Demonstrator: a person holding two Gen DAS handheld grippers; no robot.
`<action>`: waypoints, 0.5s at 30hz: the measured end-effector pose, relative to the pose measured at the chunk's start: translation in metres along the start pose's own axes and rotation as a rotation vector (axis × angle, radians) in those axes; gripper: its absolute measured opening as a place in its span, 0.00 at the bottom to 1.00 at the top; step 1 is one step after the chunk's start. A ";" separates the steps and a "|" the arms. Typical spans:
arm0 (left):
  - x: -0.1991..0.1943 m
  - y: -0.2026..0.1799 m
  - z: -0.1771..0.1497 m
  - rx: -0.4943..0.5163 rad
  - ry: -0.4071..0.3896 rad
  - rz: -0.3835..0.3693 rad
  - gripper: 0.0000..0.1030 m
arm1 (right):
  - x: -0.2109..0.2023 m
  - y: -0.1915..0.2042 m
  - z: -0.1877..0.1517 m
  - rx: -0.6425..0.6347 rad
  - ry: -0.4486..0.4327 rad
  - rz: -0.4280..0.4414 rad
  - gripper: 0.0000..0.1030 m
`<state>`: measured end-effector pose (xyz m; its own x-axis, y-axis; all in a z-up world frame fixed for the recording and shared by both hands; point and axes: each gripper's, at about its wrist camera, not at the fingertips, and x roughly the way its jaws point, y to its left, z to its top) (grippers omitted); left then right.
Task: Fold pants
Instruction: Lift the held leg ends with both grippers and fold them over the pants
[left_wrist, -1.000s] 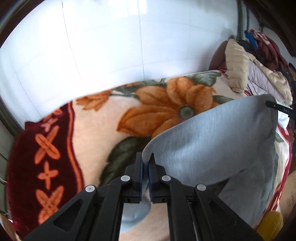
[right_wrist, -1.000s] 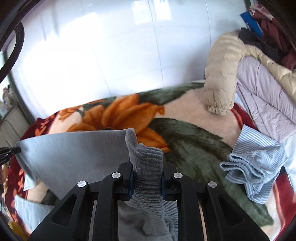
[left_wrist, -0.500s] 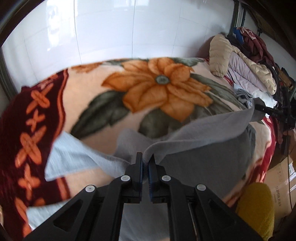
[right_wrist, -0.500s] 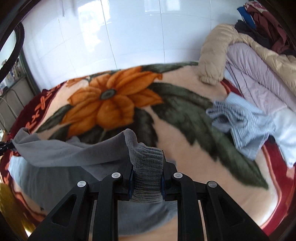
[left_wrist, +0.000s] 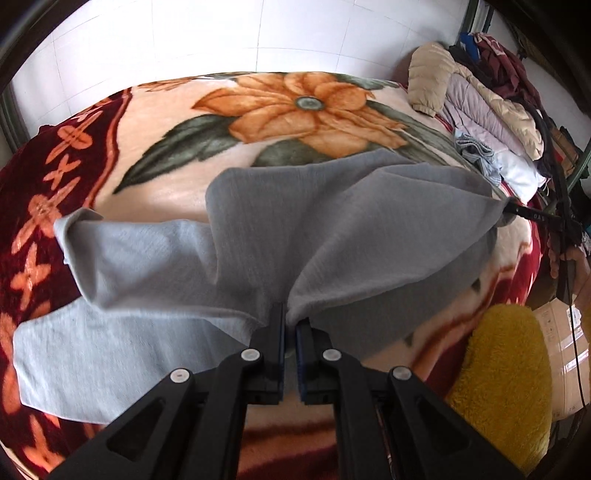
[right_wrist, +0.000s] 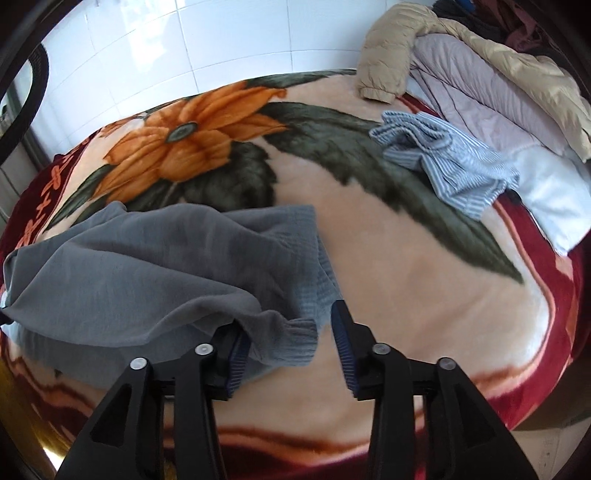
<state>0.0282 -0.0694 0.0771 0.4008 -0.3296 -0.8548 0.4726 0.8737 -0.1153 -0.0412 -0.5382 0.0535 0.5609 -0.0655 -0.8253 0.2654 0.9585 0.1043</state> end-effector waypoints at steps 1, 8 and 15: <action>-0.001 0.000 -0.002 -0.005 -0.002 -0.005 0.05 | -0.003 -0.002 -0.003 0.008 0.005 0.001 0.46; -0.003 0.004 -0.006 -0.048 -0.012 -0.022 0.05 | -0.014 -0.019 -0.024 0.101 0.098 0.043 0.48; -0.012 0.008 -0.008 -0.050 -0.024 -0.014 0.05 | -0.024 -0.031 -0.042 0.138 0.166 0.020 0.48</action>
<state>0.0209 -0.0557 0.0826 0.4137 -0.3497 -0.8406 0.4384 0.8857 -0.1528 -0.0957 -0.5544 0.0472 0.4333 0.0104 -0.9012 0.3667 0.9114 0.1869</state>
